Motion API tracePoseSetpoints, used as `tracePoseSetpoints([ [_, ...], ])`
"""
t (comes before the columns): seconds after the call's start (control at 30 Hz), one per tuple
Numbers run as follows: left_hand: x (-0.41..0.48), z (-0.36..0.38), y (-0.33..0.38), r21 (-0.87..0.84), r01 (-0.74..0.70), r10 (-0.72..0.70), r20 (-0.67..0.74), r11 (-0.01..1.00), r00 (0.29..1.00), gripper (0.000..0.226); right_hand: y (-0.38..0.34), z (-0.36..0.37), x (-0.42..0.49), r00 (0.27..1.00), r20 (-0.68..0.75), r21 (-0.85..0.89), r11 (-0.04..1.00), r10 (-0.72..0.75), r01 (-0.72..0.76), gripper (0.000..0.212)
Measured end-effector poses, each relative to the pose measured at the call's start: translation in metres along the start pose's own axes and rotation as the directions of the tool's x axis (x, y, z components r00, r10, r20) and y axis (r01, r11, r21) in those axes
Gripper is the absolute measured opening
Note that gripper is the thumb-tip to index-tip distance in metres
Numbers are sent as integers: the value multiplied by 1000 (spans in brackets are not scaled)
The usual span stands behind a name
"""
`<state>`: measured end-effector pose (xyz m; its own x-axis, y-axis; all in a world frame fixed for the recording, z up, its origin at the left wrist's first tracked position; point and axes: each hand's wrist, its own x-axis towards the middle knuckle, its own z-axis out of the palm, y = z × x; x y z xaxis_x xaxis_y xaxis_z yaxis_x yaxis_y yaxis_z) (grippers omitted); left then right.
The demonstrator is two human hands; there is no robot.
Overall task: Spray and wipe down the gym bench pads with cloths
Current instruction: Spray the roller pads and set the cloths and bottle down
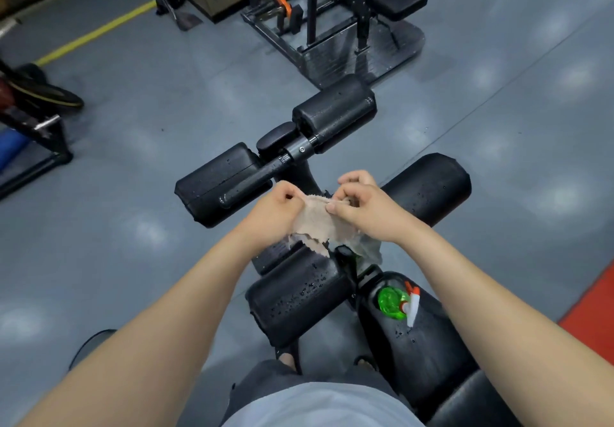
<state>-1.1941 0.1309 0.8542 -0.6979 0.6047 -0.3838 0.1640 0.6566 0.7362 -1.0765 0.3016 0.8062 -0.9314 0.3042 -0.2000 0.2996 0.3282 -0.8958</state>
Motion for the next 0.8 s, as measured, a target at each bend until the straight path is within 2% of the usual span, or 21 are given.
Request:
tracePoseSetpoints([
  [0.17,18,-54,-14,87,11,-3,-98,996,995,14,-18,42,34,998,54,13,999,35,-36,24],
  [0.27,35,-86,-18,200,-13,45,-156,980,987,17,-28,68,54,998,41,94,995,40,-43,14],
  [0.37,61,-111,-22,255,-23,72,-185,967,980,21,-33,85,77,989,-78,213,971,126,-107,11],
  [0.5,99,-116,-25,272,-80,127,-159,959,979,20,-35,87,94,911,-244,370,900,333,-230,19],
  [0.63,122,-101,-26,482,-132,249,-188,866,950,27,-31,86,96,833,-285,404,847,474,-345,29],
  [0.7,125,-90,-22,477,-178,246,-83,861,966,31,-27,89,96,822,-279,405,837,496,-367,35],
  [0.8,129,-72,-16,461,-139,64,174,876,983,52,-23,93,93,827,-286,387,848,485,-363,36],
])
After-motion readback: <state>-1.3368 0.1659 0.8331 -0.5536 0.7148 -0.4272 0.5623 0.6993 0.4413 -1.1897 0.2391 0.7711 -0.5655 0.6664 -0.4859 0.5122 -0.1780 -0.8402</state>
